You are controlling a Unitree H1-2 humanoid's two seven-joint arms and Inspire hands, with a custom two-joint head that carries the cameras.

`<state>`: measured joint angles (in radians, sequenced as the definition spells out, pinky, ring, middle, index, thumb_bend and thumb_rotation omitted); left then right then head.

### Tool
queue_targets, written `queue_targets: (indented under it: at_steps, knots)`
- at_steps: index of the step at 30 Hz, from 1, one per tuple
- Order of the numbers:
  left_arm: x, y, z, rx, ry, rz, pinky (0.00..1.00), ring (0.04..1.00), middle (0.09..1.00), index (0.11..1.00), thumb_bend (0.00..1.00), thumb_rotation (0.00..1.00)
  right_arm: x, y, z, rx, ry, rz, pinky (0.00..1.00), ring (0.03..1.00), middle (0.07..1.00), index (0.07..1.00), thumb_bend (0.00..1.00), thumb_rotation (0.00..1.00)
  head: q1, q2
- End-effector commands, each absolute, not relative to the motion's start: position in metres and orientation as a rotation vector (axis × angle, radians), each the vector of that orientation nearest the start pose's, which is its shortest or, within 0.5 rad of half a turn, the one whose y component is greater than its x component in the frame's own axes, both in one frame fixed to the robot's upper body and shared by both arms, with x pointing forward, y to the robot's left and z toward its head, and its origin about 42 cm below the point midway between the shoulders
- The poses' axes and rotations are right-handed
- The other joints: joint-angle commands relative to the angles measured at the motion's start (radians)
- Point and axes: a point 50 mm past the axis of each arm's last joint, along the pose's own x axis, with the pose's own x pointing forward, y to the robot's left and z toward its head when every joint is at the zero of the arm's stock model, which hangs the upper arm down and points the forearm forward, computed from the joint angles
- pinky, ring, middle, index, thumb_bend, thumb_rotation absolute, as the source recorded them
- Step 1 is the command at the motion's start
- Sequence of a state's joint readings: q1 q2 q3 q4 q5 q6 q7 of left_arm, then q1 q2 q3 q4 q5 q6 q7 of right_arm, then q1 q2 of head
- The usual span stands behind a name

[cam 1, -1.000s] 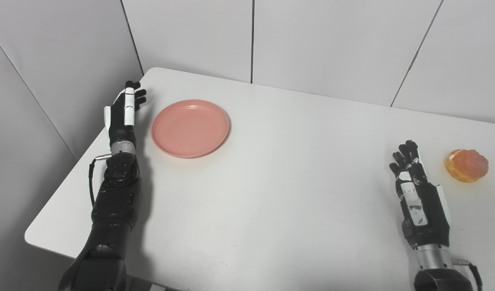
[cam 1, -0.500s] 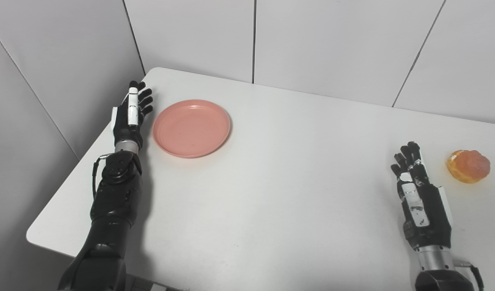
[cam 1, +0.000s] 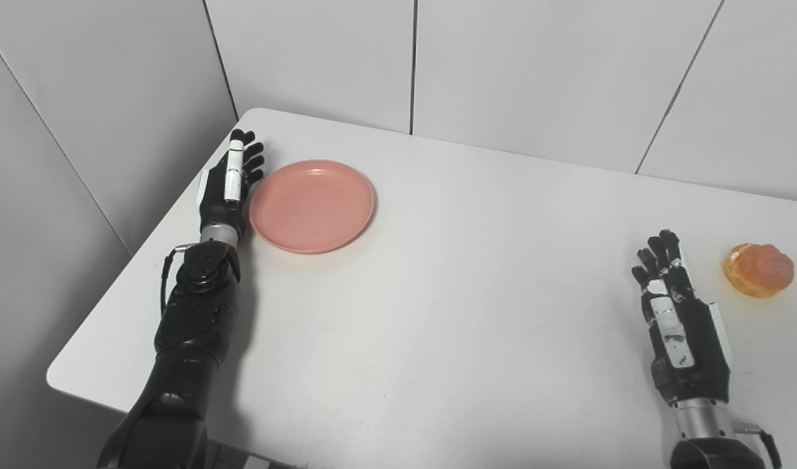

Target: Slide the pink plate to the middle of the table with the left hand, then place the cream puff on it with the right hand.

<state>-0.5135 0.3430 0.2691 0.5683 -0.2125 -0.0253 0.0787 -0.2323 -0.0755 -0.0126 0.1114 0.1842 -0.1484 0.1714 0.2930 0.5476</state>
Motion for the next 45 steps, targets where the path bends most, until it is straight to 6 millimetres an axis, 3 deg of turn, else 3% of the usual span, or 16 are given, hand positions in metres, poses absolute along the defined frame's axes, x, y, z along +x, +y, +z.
queue_targets:
  at_steps: [1,14,26,39,45]
  knots:
    - [0.443,0.371,0.168,-0.006,-0.018,0.256,0.86,0.865,0.857,0.829,0.59,1.0,0.355,-0.214,0.153,0.098,-0.289,0.198,1.0,1.0,1.0,1.0,0.61,0.73,0.001,0.002]
    - [0.443,0.332,0.174,-0.033,0.013,0.091,0.87,0.888,0.872,0.857,0.59,1.0,0.356,-0.213,0.153,0.089,-0.299,0.192,1.0,1.0,1.0,1.0,0.6,0.72,-0.008,0.005]
    - [0.435,0.257,0.178,-0.155,0.01,-0.02,0.88,0.885,0.873,0.86,0.57,1.0,0.357,-0.217,0.154,0.062,-0.312,0.174,1.0,1.0,1.0,1.0,0.61,0.74,-0.021,0.014]
    - [0.408,0.185,0.171,-0.203,0.031,-0.172,0.89,0.891,0.887,0.876,0.55,1.0,0.358,-0.22,0.162,0.048,-0.32,0.144,1.0,1.0,1.0,1.0,0.67,0.76,-0.107,0.051]
    - [0.393,0.162,0.172,-0.213,0.015,-0.187,0.89,0.896,0.88,0.863,0.56,1.0,0.36,-0.215,0.171,0.067,-0.336,0.115,1.0,1.0,1.0,1.0,0.67,0.77,-0.234,0.08]
